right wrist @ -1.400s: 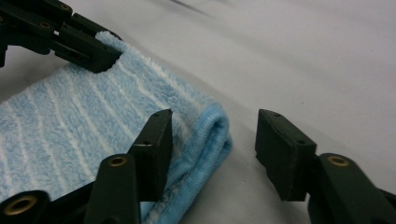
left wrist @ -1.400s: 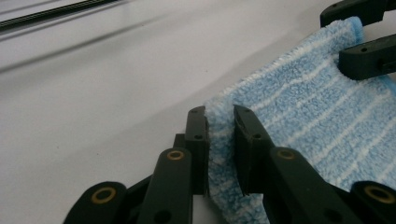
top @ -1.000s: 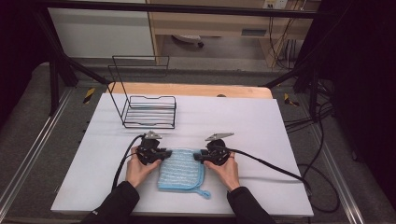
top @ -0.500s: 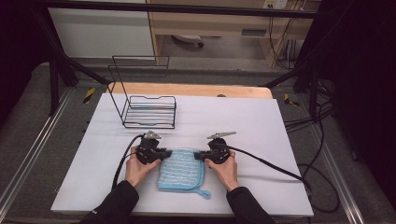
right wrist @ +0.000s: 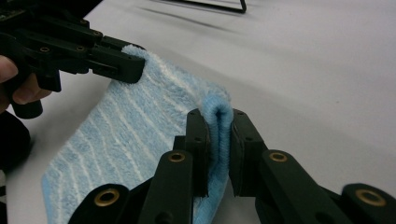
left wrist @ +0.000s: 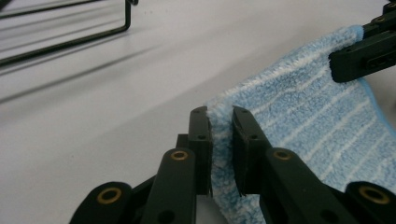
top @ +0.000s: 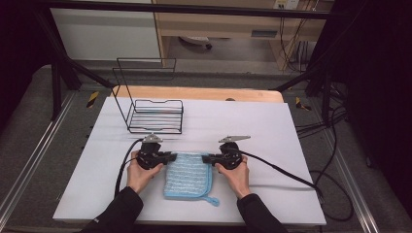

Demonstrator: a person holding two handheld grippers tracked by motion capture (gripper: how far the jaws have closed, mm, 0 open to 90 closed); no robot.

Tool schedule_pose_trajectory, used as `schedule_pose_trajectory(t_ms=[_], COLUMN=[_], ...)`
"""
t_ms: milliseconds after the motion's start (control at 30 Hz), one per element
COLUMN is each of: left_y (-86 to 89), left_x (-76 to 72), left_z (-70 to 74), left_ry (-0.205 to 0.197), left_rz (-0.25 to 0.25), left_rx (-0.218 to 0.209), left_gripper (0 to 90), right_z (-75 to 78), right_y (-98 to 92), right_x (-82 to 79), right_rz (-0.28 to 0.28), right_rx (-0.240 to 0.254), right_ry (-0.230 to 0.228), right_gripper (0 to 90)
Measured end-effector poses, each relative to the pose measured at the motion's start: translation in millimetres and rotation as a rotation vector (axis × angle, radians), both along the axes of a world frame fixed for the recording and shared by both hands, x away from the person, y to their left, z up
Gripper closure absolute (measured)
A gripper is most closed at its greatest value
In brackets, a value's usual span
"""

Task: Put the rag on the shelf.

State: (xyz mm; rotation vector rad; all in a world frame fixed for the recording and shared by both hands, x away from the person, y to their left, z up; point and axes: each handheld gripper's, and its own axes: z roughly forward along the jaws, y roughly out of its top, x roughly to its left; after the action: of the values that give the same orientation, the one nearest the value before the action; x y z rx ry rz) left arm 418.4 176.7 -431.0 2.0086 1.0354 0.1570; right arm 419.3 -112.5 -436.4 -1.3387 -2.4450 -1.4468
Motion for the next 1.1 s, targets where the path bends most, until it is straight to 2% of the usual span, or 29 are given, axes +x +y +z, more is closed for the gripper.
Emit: schedule_pose_trajectory(t_ms=[133,367,633,1100], left_y=[3.6,3.1,1.2,3.4], left_x=[-6.5,-12.5,-19.5,-28.9], left_z=[7.7,16.9,30.5,53.3], left_ry=[-0.041,-0.083,-0.143,-0.209], left_rz=[-0.006,-0.009,-0.009,-0.019], left_rx=[-0.014,-0.037,-0.044,-0.083], left_gripper=[79.4,79.4,79.4,79.4], right_z=[8.3,16.2,29.2,50.9], right_y=[-2.6,-6.0,-9.5,-13.9], right_x=[-3.9,-6.4,-11.8,-20.3], right_rz=[0.004,0.01,0.011,0.013], right_rx=[0.038,0.06,0.066,0.088], right_ry=[-0.024,-0.05,-0.107,-0.198], right_gripper=[80.4,80.3,80.3,80.4])
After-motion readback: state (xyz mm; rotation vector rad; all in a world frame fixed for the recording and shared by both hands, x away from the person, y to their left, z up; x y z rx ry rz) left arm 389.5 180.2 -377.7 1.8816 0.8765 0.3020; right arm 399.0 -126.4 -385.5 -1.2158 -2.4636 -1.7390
